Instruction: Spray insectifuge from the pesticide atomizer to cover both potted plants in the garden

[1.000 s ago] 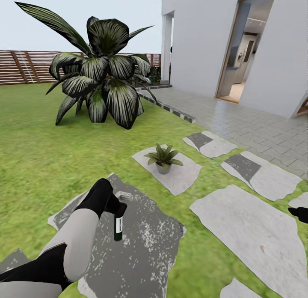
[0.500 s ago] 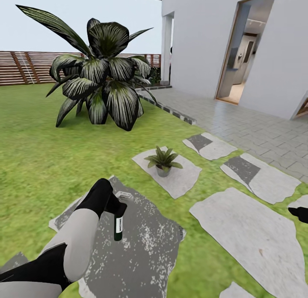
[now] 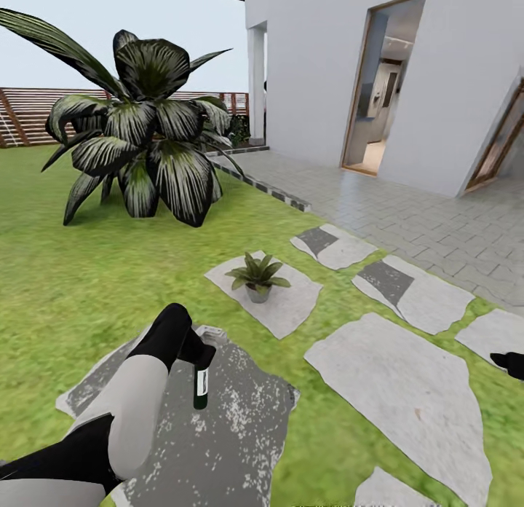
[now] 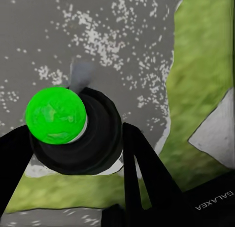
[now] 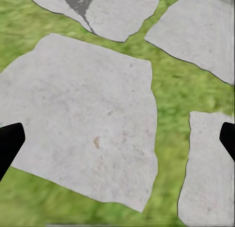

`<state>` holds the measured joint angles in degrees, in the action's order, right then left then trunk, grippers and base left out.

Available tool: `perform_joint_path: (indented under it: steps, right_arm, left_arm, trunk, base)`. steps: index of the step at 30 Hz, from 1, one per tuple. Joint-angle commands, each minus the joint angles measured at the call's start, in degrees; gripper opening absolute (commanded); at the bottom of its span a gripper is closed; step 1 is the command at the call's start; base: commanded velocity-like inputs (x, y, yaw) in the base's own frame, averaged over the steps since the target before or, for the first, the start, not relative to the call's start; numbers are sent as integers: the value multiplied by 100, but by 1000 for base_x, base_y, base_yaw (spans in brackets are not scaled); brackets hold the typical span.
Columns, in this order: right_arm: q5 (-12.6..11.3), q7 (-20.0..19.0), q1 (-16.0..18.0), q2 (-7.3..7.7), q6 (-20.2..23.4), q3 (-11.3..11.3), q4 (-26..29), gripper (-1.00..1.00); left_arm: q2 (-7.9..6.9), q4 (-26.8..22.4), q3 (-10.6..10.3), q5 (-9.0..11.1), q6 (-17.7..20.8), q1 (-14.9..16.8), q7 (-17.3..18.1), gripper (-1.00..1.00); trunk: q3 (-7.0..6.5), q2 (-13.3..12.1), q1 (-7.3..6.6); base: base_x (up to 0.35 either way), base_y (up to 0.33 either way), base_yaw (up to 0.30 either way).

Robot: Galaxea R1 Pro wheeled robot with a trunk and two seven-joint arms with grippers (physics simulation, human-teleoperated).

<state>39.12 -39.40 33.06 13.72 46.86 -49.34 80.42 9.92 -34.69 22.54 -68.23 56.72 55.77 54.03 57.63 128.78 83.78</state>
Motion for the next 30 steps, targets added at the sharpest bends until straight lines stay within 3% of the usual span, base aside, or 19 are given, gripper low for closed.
perform_joint_path:
  steps: [1, 11, 14, 17, 19, 20, 21, 26, 30]
  right_arm:
    - [61, -59, 7, -1, 7, -5, 2, 100]
    - [69, -52, 7, -1, 7, 3, 0, 100]
    - [70, -51, 7, -1, 7, 2, 0, 100]
    - [70, -51, 7, -1, 7, 1, 0, 100]
    - [70, -51, 7, -1, 7, -2, -6, 100]
    - [70, -51, 7, -1, 7, 1, -8, 100]
    - [70, -51, 7, -1, 7, 2, -8, 100]
    - [70, -51, 7, -1, 7, -2, -9, 100]
    - [70, -51, 7, -1, 7, -5, -9, 100]
  left_arm:
    - [8, -11, 41, -58, 23, 4, 55, -100]
    - [8, 37, 45, -50, 37, 4, 79, -100]
    - [8, 168, 39, -86, 41, 9, 422, -100]
    - [8, 253, 33, -515, 40, 229, 1128, -100]
    - [8, 274, 34, -1083, 40, 413, 1692, -100]
    - [8, 271, 42, -1487, 40, 469, 2061, -100]
    - [8, 261, 45, -1663, 40, 486, 2197, -100]
    - [-92, 137, 49, -2438, 40, 524, 2427, -100]
    - [-105, 11, 43, -2702, 35, 531, 2477, -100]
  trunk:
    - [6, 3, -1]
    - [6, 3, -1]
    - [6, 3, -1]
    - [6, 3, -1]
    - [6, 3, -1]
    - [6, 3, -1]
    - [6, 3, -1]
    - [6, 3, -1]
    - [6, 3, -1]
  base:
    - [0, 0, -278]
    - [230, 70, -188]
    - [104, 17, -4]
    - [27, 4, -1]
    - [7, 1, 0]
    - [2, 0, 0]
    - [1, 0, 0]
    - [0, 0, 0]
    - [3, 0, 0]
